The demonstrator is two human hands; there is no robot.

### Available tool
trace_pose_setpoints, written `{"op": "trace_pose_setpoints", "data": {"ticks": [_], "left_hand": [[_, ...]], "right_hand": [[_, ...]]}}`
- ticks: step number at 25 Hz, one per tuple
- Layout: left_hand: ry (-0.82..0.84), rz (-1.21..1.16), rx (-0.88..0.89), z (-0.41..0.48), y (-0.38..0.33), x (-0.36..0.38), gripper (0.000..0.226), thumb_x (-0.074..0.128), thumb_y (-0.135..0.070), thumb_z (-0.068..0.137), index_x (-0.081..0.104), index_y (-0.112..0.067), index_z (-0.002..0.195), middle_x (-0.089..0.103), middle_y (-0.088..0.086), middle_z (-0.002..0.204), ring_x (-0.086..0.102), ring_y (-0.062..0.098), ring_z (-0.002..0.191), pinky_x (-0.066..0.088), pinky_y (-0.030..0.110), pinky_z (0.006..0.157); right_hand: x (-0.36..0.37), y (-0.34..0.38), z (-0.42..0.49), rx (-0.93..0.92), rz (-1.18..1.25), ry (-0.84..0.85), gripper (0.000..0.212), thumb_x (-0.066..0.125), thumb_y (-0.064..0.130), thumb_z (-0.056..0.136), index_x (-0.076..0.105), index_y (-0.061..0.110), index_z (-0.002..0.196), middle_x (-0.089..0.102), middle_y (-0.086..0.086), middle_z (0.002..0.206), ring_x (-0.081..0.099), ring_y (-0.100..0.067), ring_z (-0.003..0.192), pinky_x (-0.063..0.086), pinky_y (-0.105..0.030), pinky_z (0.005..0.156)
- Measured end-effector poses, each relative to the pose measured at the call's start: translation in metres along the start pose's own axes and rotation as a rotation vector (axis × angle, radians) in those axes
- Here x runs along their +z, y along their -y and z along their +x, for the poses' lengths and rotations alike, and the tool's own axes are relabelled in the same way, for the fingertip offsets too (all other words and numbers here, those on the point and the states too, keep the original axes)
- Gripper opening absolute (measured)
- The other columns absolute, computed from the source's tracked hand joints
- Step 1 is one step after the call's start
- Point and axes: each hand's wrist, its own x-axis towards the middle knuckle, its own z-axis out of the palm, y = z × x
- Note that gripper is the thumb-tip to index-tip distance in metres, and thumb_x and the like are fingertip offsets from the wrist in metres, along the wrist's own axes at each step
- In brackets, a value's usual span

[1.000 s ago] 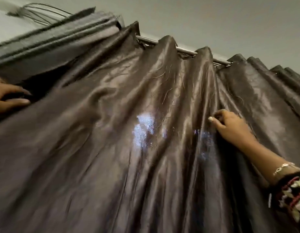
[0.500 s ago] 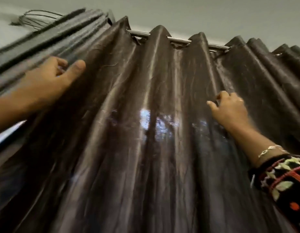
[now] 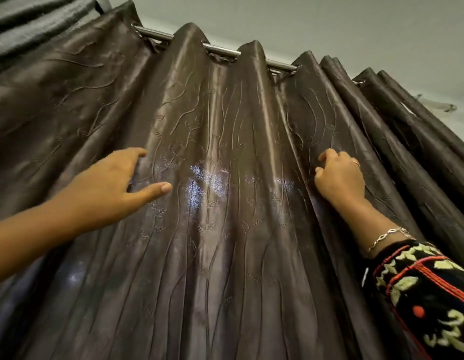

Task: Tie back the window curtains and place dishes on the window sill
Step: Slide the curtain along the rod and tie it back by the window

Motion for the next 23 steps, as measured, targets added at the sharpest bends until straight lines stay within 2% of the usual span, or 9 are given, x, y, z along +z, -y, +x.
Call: {"op": "trace_pose_setpoints", "data": {"ticks": [4,7,11,13,14,16,18,20,23], "left_hand": [[-0.060,0.008,-0.059,-0.006,0.001,0.010,0.081,0.050,-0.060,0.074,0.034,-0.010,0.136,0.043,0.011,0.137,0.041,0.023,0.124,0.034,0.033,0.100],[-0.098,0.119,-0.190,-0.013,0.010,0.015,0.079,0.054,-0.057,0.079,0.031,-0.008,0.135,0.043,0.011,0.136,0.042,0.025,0.124,0.037,0.035,0.097],[-0.004,0.111,-0.237,-0.015,0.012,0.020,0.069,0.051,-0.058,0.082,0.036,-0.009,0.127,0.050,0.013,0.129,0.049,0.029,0.116,0.041,0.036,0.089],[0.059,0.075,-0.162,-0.018,0.010,0.017,0.065,0.050,-0.056,0.083,0.036,-0.013,0.129,0.051,0.009,0.130,0.051,0.027,0.115,0.044,0.036,0.089],[0.061,0.061,-0.127,-0.020,0.011,0.013,0.062,0.050,-0.055,0.084,0.037,-0.014,0.129,0.052,0.008,0.129,0.051,0.026,0.114,0.044,0.037,0.090],[-0.006,0.110,-0.103,-0.024,0.023,0.000,0.058,0.049,-0.054,0.084,0.041,-0.014,0.126,0.051,0.007,0.127,0.048,0.024,0.115,0.040,0.039,0.095],[-0.207,0.340,-0.133,-0.023,0.049,-0.022,0.059,0.050,-0.052,0.084,0.041,-0.012,0.127,0.045,0.009,0.131,0.039,0.026,0.123,0.030,0.046,0.104],[-0.410,0.449,-0.265,-0.022,0.080,-0.051,0.061,0.056,-0.045,0.083,0.039,-0.008,0.128,0.041,0.016,0.134,0.034,0.032,0.127,0.025,0.050,0.106],[-0.446,0.160,-0.557,-0.025,0.117,-0.087,0.062,0.066,-0.036,0.080,0.041,-0.004,0.127,0.049,0.022,0.127,0.046,0.039,0.117,0.037,0.048,0.094]], "right_hand": [[-0.002,0.023,0.005,-0.107,0.148,0.000,0.023,0.048,0.016,0.090,0.058,0.006,0.108,0.059,-0.019,0.110,0.050,-0.038,0.107,0.041,-0.040,0.084],[0.000,0.073,0.002,-0.289,0.219,-0.037,0.024,0.050,0.022,0.091,0.060,0.003,0.101,0.061,-0.020,0.103,0.054,-0.039,0.099,0.045,-0.042,0.082],[0.002,0.158,-0.019,-0.345,0.259,0.066,0.062,0.039,0.061,0.088,0.052,0.002,0.072,0.055,-0.015,0.074,0.054,-0.035,0.079,0.037,-0.035,0.062],[0.007,0.198,-0.027,-0.287,0.265,0.208,0.072,0.035,0.076,0.079,0.048,0.005,0.072,0.051,-0.010,0.074,0.051,-0.030,0.076,0.034,-0.032,0.062],[0.011,0.213,-0.030,-0.270,0.249,0.287,0.070,0.039,0.075,0.078,0.054,0.007,0.080,0.055,-0.012,0.083,0.054,-0.031,0.083,0.037,-0.033,0.065],[0.019,0.233,-0.032,-0.226,0.242,0.415,0.051,0.052,0.055,0.083,0.059,0.006,0.096,0.062,-0.014,0.106,0.058,-0.034,0.100,0.042,-0.033,0.074],[0.024,0.244,-0.036,-0.215,0.238,0.444,0.026,0.051,0.027,0.088,0.048,0.003,0.080,0.061,-0.017,0.112,0.057,-0.034,0.103,0.040,-0.032,0.073],[0.028,0.255,-0.044,-0.255,0.234,0.396,0.023,0.046,0.014,0.089,0.038,0.002,0.071,0.060,-0.020,0.111,0.056,-0.035,0.101,0.036,-0.030,0.068],[0.030,0.285,-0.057,-0.340,0.303,0.321,0.017,0.044,0.012,0.092,0.047,0.001,0.079,0.059,-0.022,0.113,0.055,-0.037,0.103,0.035,-0.031,0.069]]}}
